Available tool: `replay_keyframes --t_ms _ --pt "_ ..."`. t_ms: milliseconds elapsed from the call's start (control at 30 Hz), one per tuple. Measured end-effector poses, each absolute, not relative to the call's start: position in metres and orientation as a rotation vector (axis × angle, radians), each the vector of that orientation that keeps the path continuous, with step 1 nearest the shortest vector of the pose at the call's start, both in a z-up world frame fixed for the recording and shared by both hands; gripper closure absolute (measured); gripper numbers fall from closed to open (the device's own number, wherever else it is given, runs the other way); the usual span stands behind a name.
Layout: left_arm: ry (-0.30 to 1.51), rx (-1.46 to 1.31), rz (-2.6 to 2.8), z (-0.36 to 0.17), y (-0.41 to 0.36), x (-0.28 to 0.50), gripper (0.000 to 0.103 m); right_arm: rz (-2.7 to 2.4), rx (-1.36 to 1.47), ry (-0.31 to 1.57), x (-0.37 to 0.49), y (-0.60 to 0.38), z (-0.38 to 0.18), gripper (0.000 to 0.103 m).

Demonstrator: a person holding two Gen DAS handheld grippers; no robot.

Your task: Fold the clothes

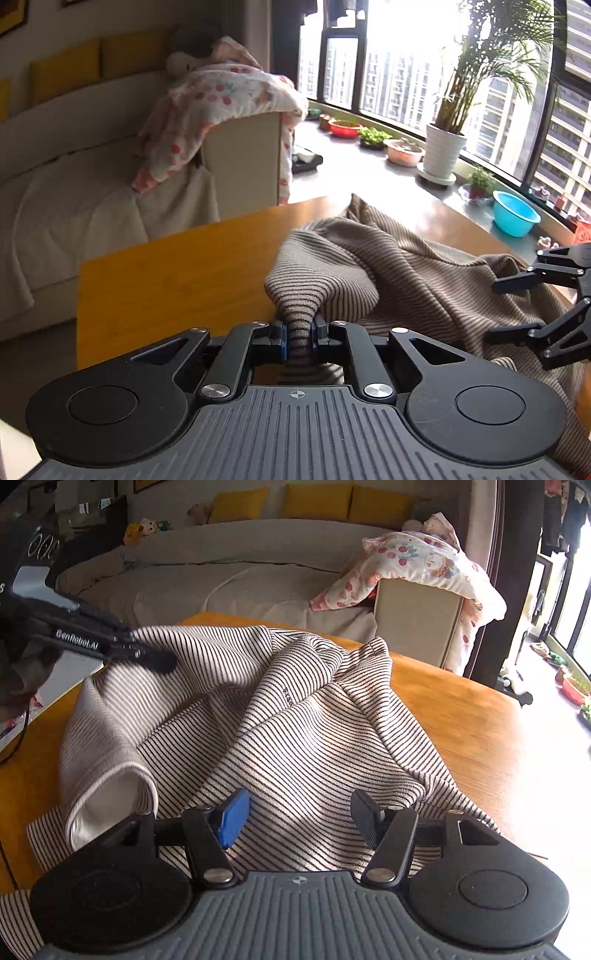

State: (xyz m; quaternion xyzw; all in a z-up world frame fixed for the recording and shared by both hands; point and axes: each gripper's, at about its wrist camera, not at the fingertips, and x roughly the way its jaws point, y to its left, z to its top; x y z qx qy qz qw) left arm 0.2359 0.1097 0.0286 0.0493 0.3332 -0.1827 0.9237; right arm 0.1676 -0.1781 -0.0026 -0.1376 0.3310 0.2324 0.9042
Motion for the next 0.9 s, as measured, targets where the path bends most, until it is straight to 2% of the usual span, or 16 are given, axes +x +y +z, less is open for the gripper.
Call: replay_keyframes --t_ms 100,200,300,433,467,567,600,733,833,900 --pt "0.679 0.108 -0.316 0.029 0.12 0.245 0.091 0.44 -0.315 0.584 0.166 -0.154 0.009 0.041" --pt "0.675 0.115 -0.258 0.029 0.129 0.254 0.092 0.46 -0.324 0.564 0.174 -0.119 0.011 0.028" --pt "0.67 0.122 -0.199 0.029 0.139 0.263 0.092 0.476 -0.456 0.573 0.178 -0.106 0.005 0.029" --pt "0.693 0.098 -0.187 0.026 0.16 0.257 0.092 0.474 -0.662 0.575 0.179 -0.111 0.003 0.08" --pt "0.696 0.094 -0.189 0.024 0.162 0.257 0.092 0.472 -0.714 0.574 0.179 -0.112 0.003 0.085" --pt "0.69 0.113 -0.196 0.022 0.159 0.259 0.091 0.428 -0.784 0.55 0.186 -0.128 0.022 0.085" --pt "0.685 0.132 -0.188 0.022 0.155 0.26 0.092 0.376 -0.804 0.522 0.193 -0.136 0.027 0.094" --pt "0.697 0.166 -0.158 0.02 0.156 0.269 0.091 0.154 -0.884 0.402 0.226 -0.169 0.046 0.094" --pt "0.716 0.199 -0.103 0.012 0.159 0.282 0.091 0.017 -0.876 0.407 0.268 -0.199 0.039 0.094" --pt "0.721 0.222 -0.06 0.006 0.16 0.29 0.091 -0.031 -0.834 0.491 0.303 -0.217 0.023 0.094"
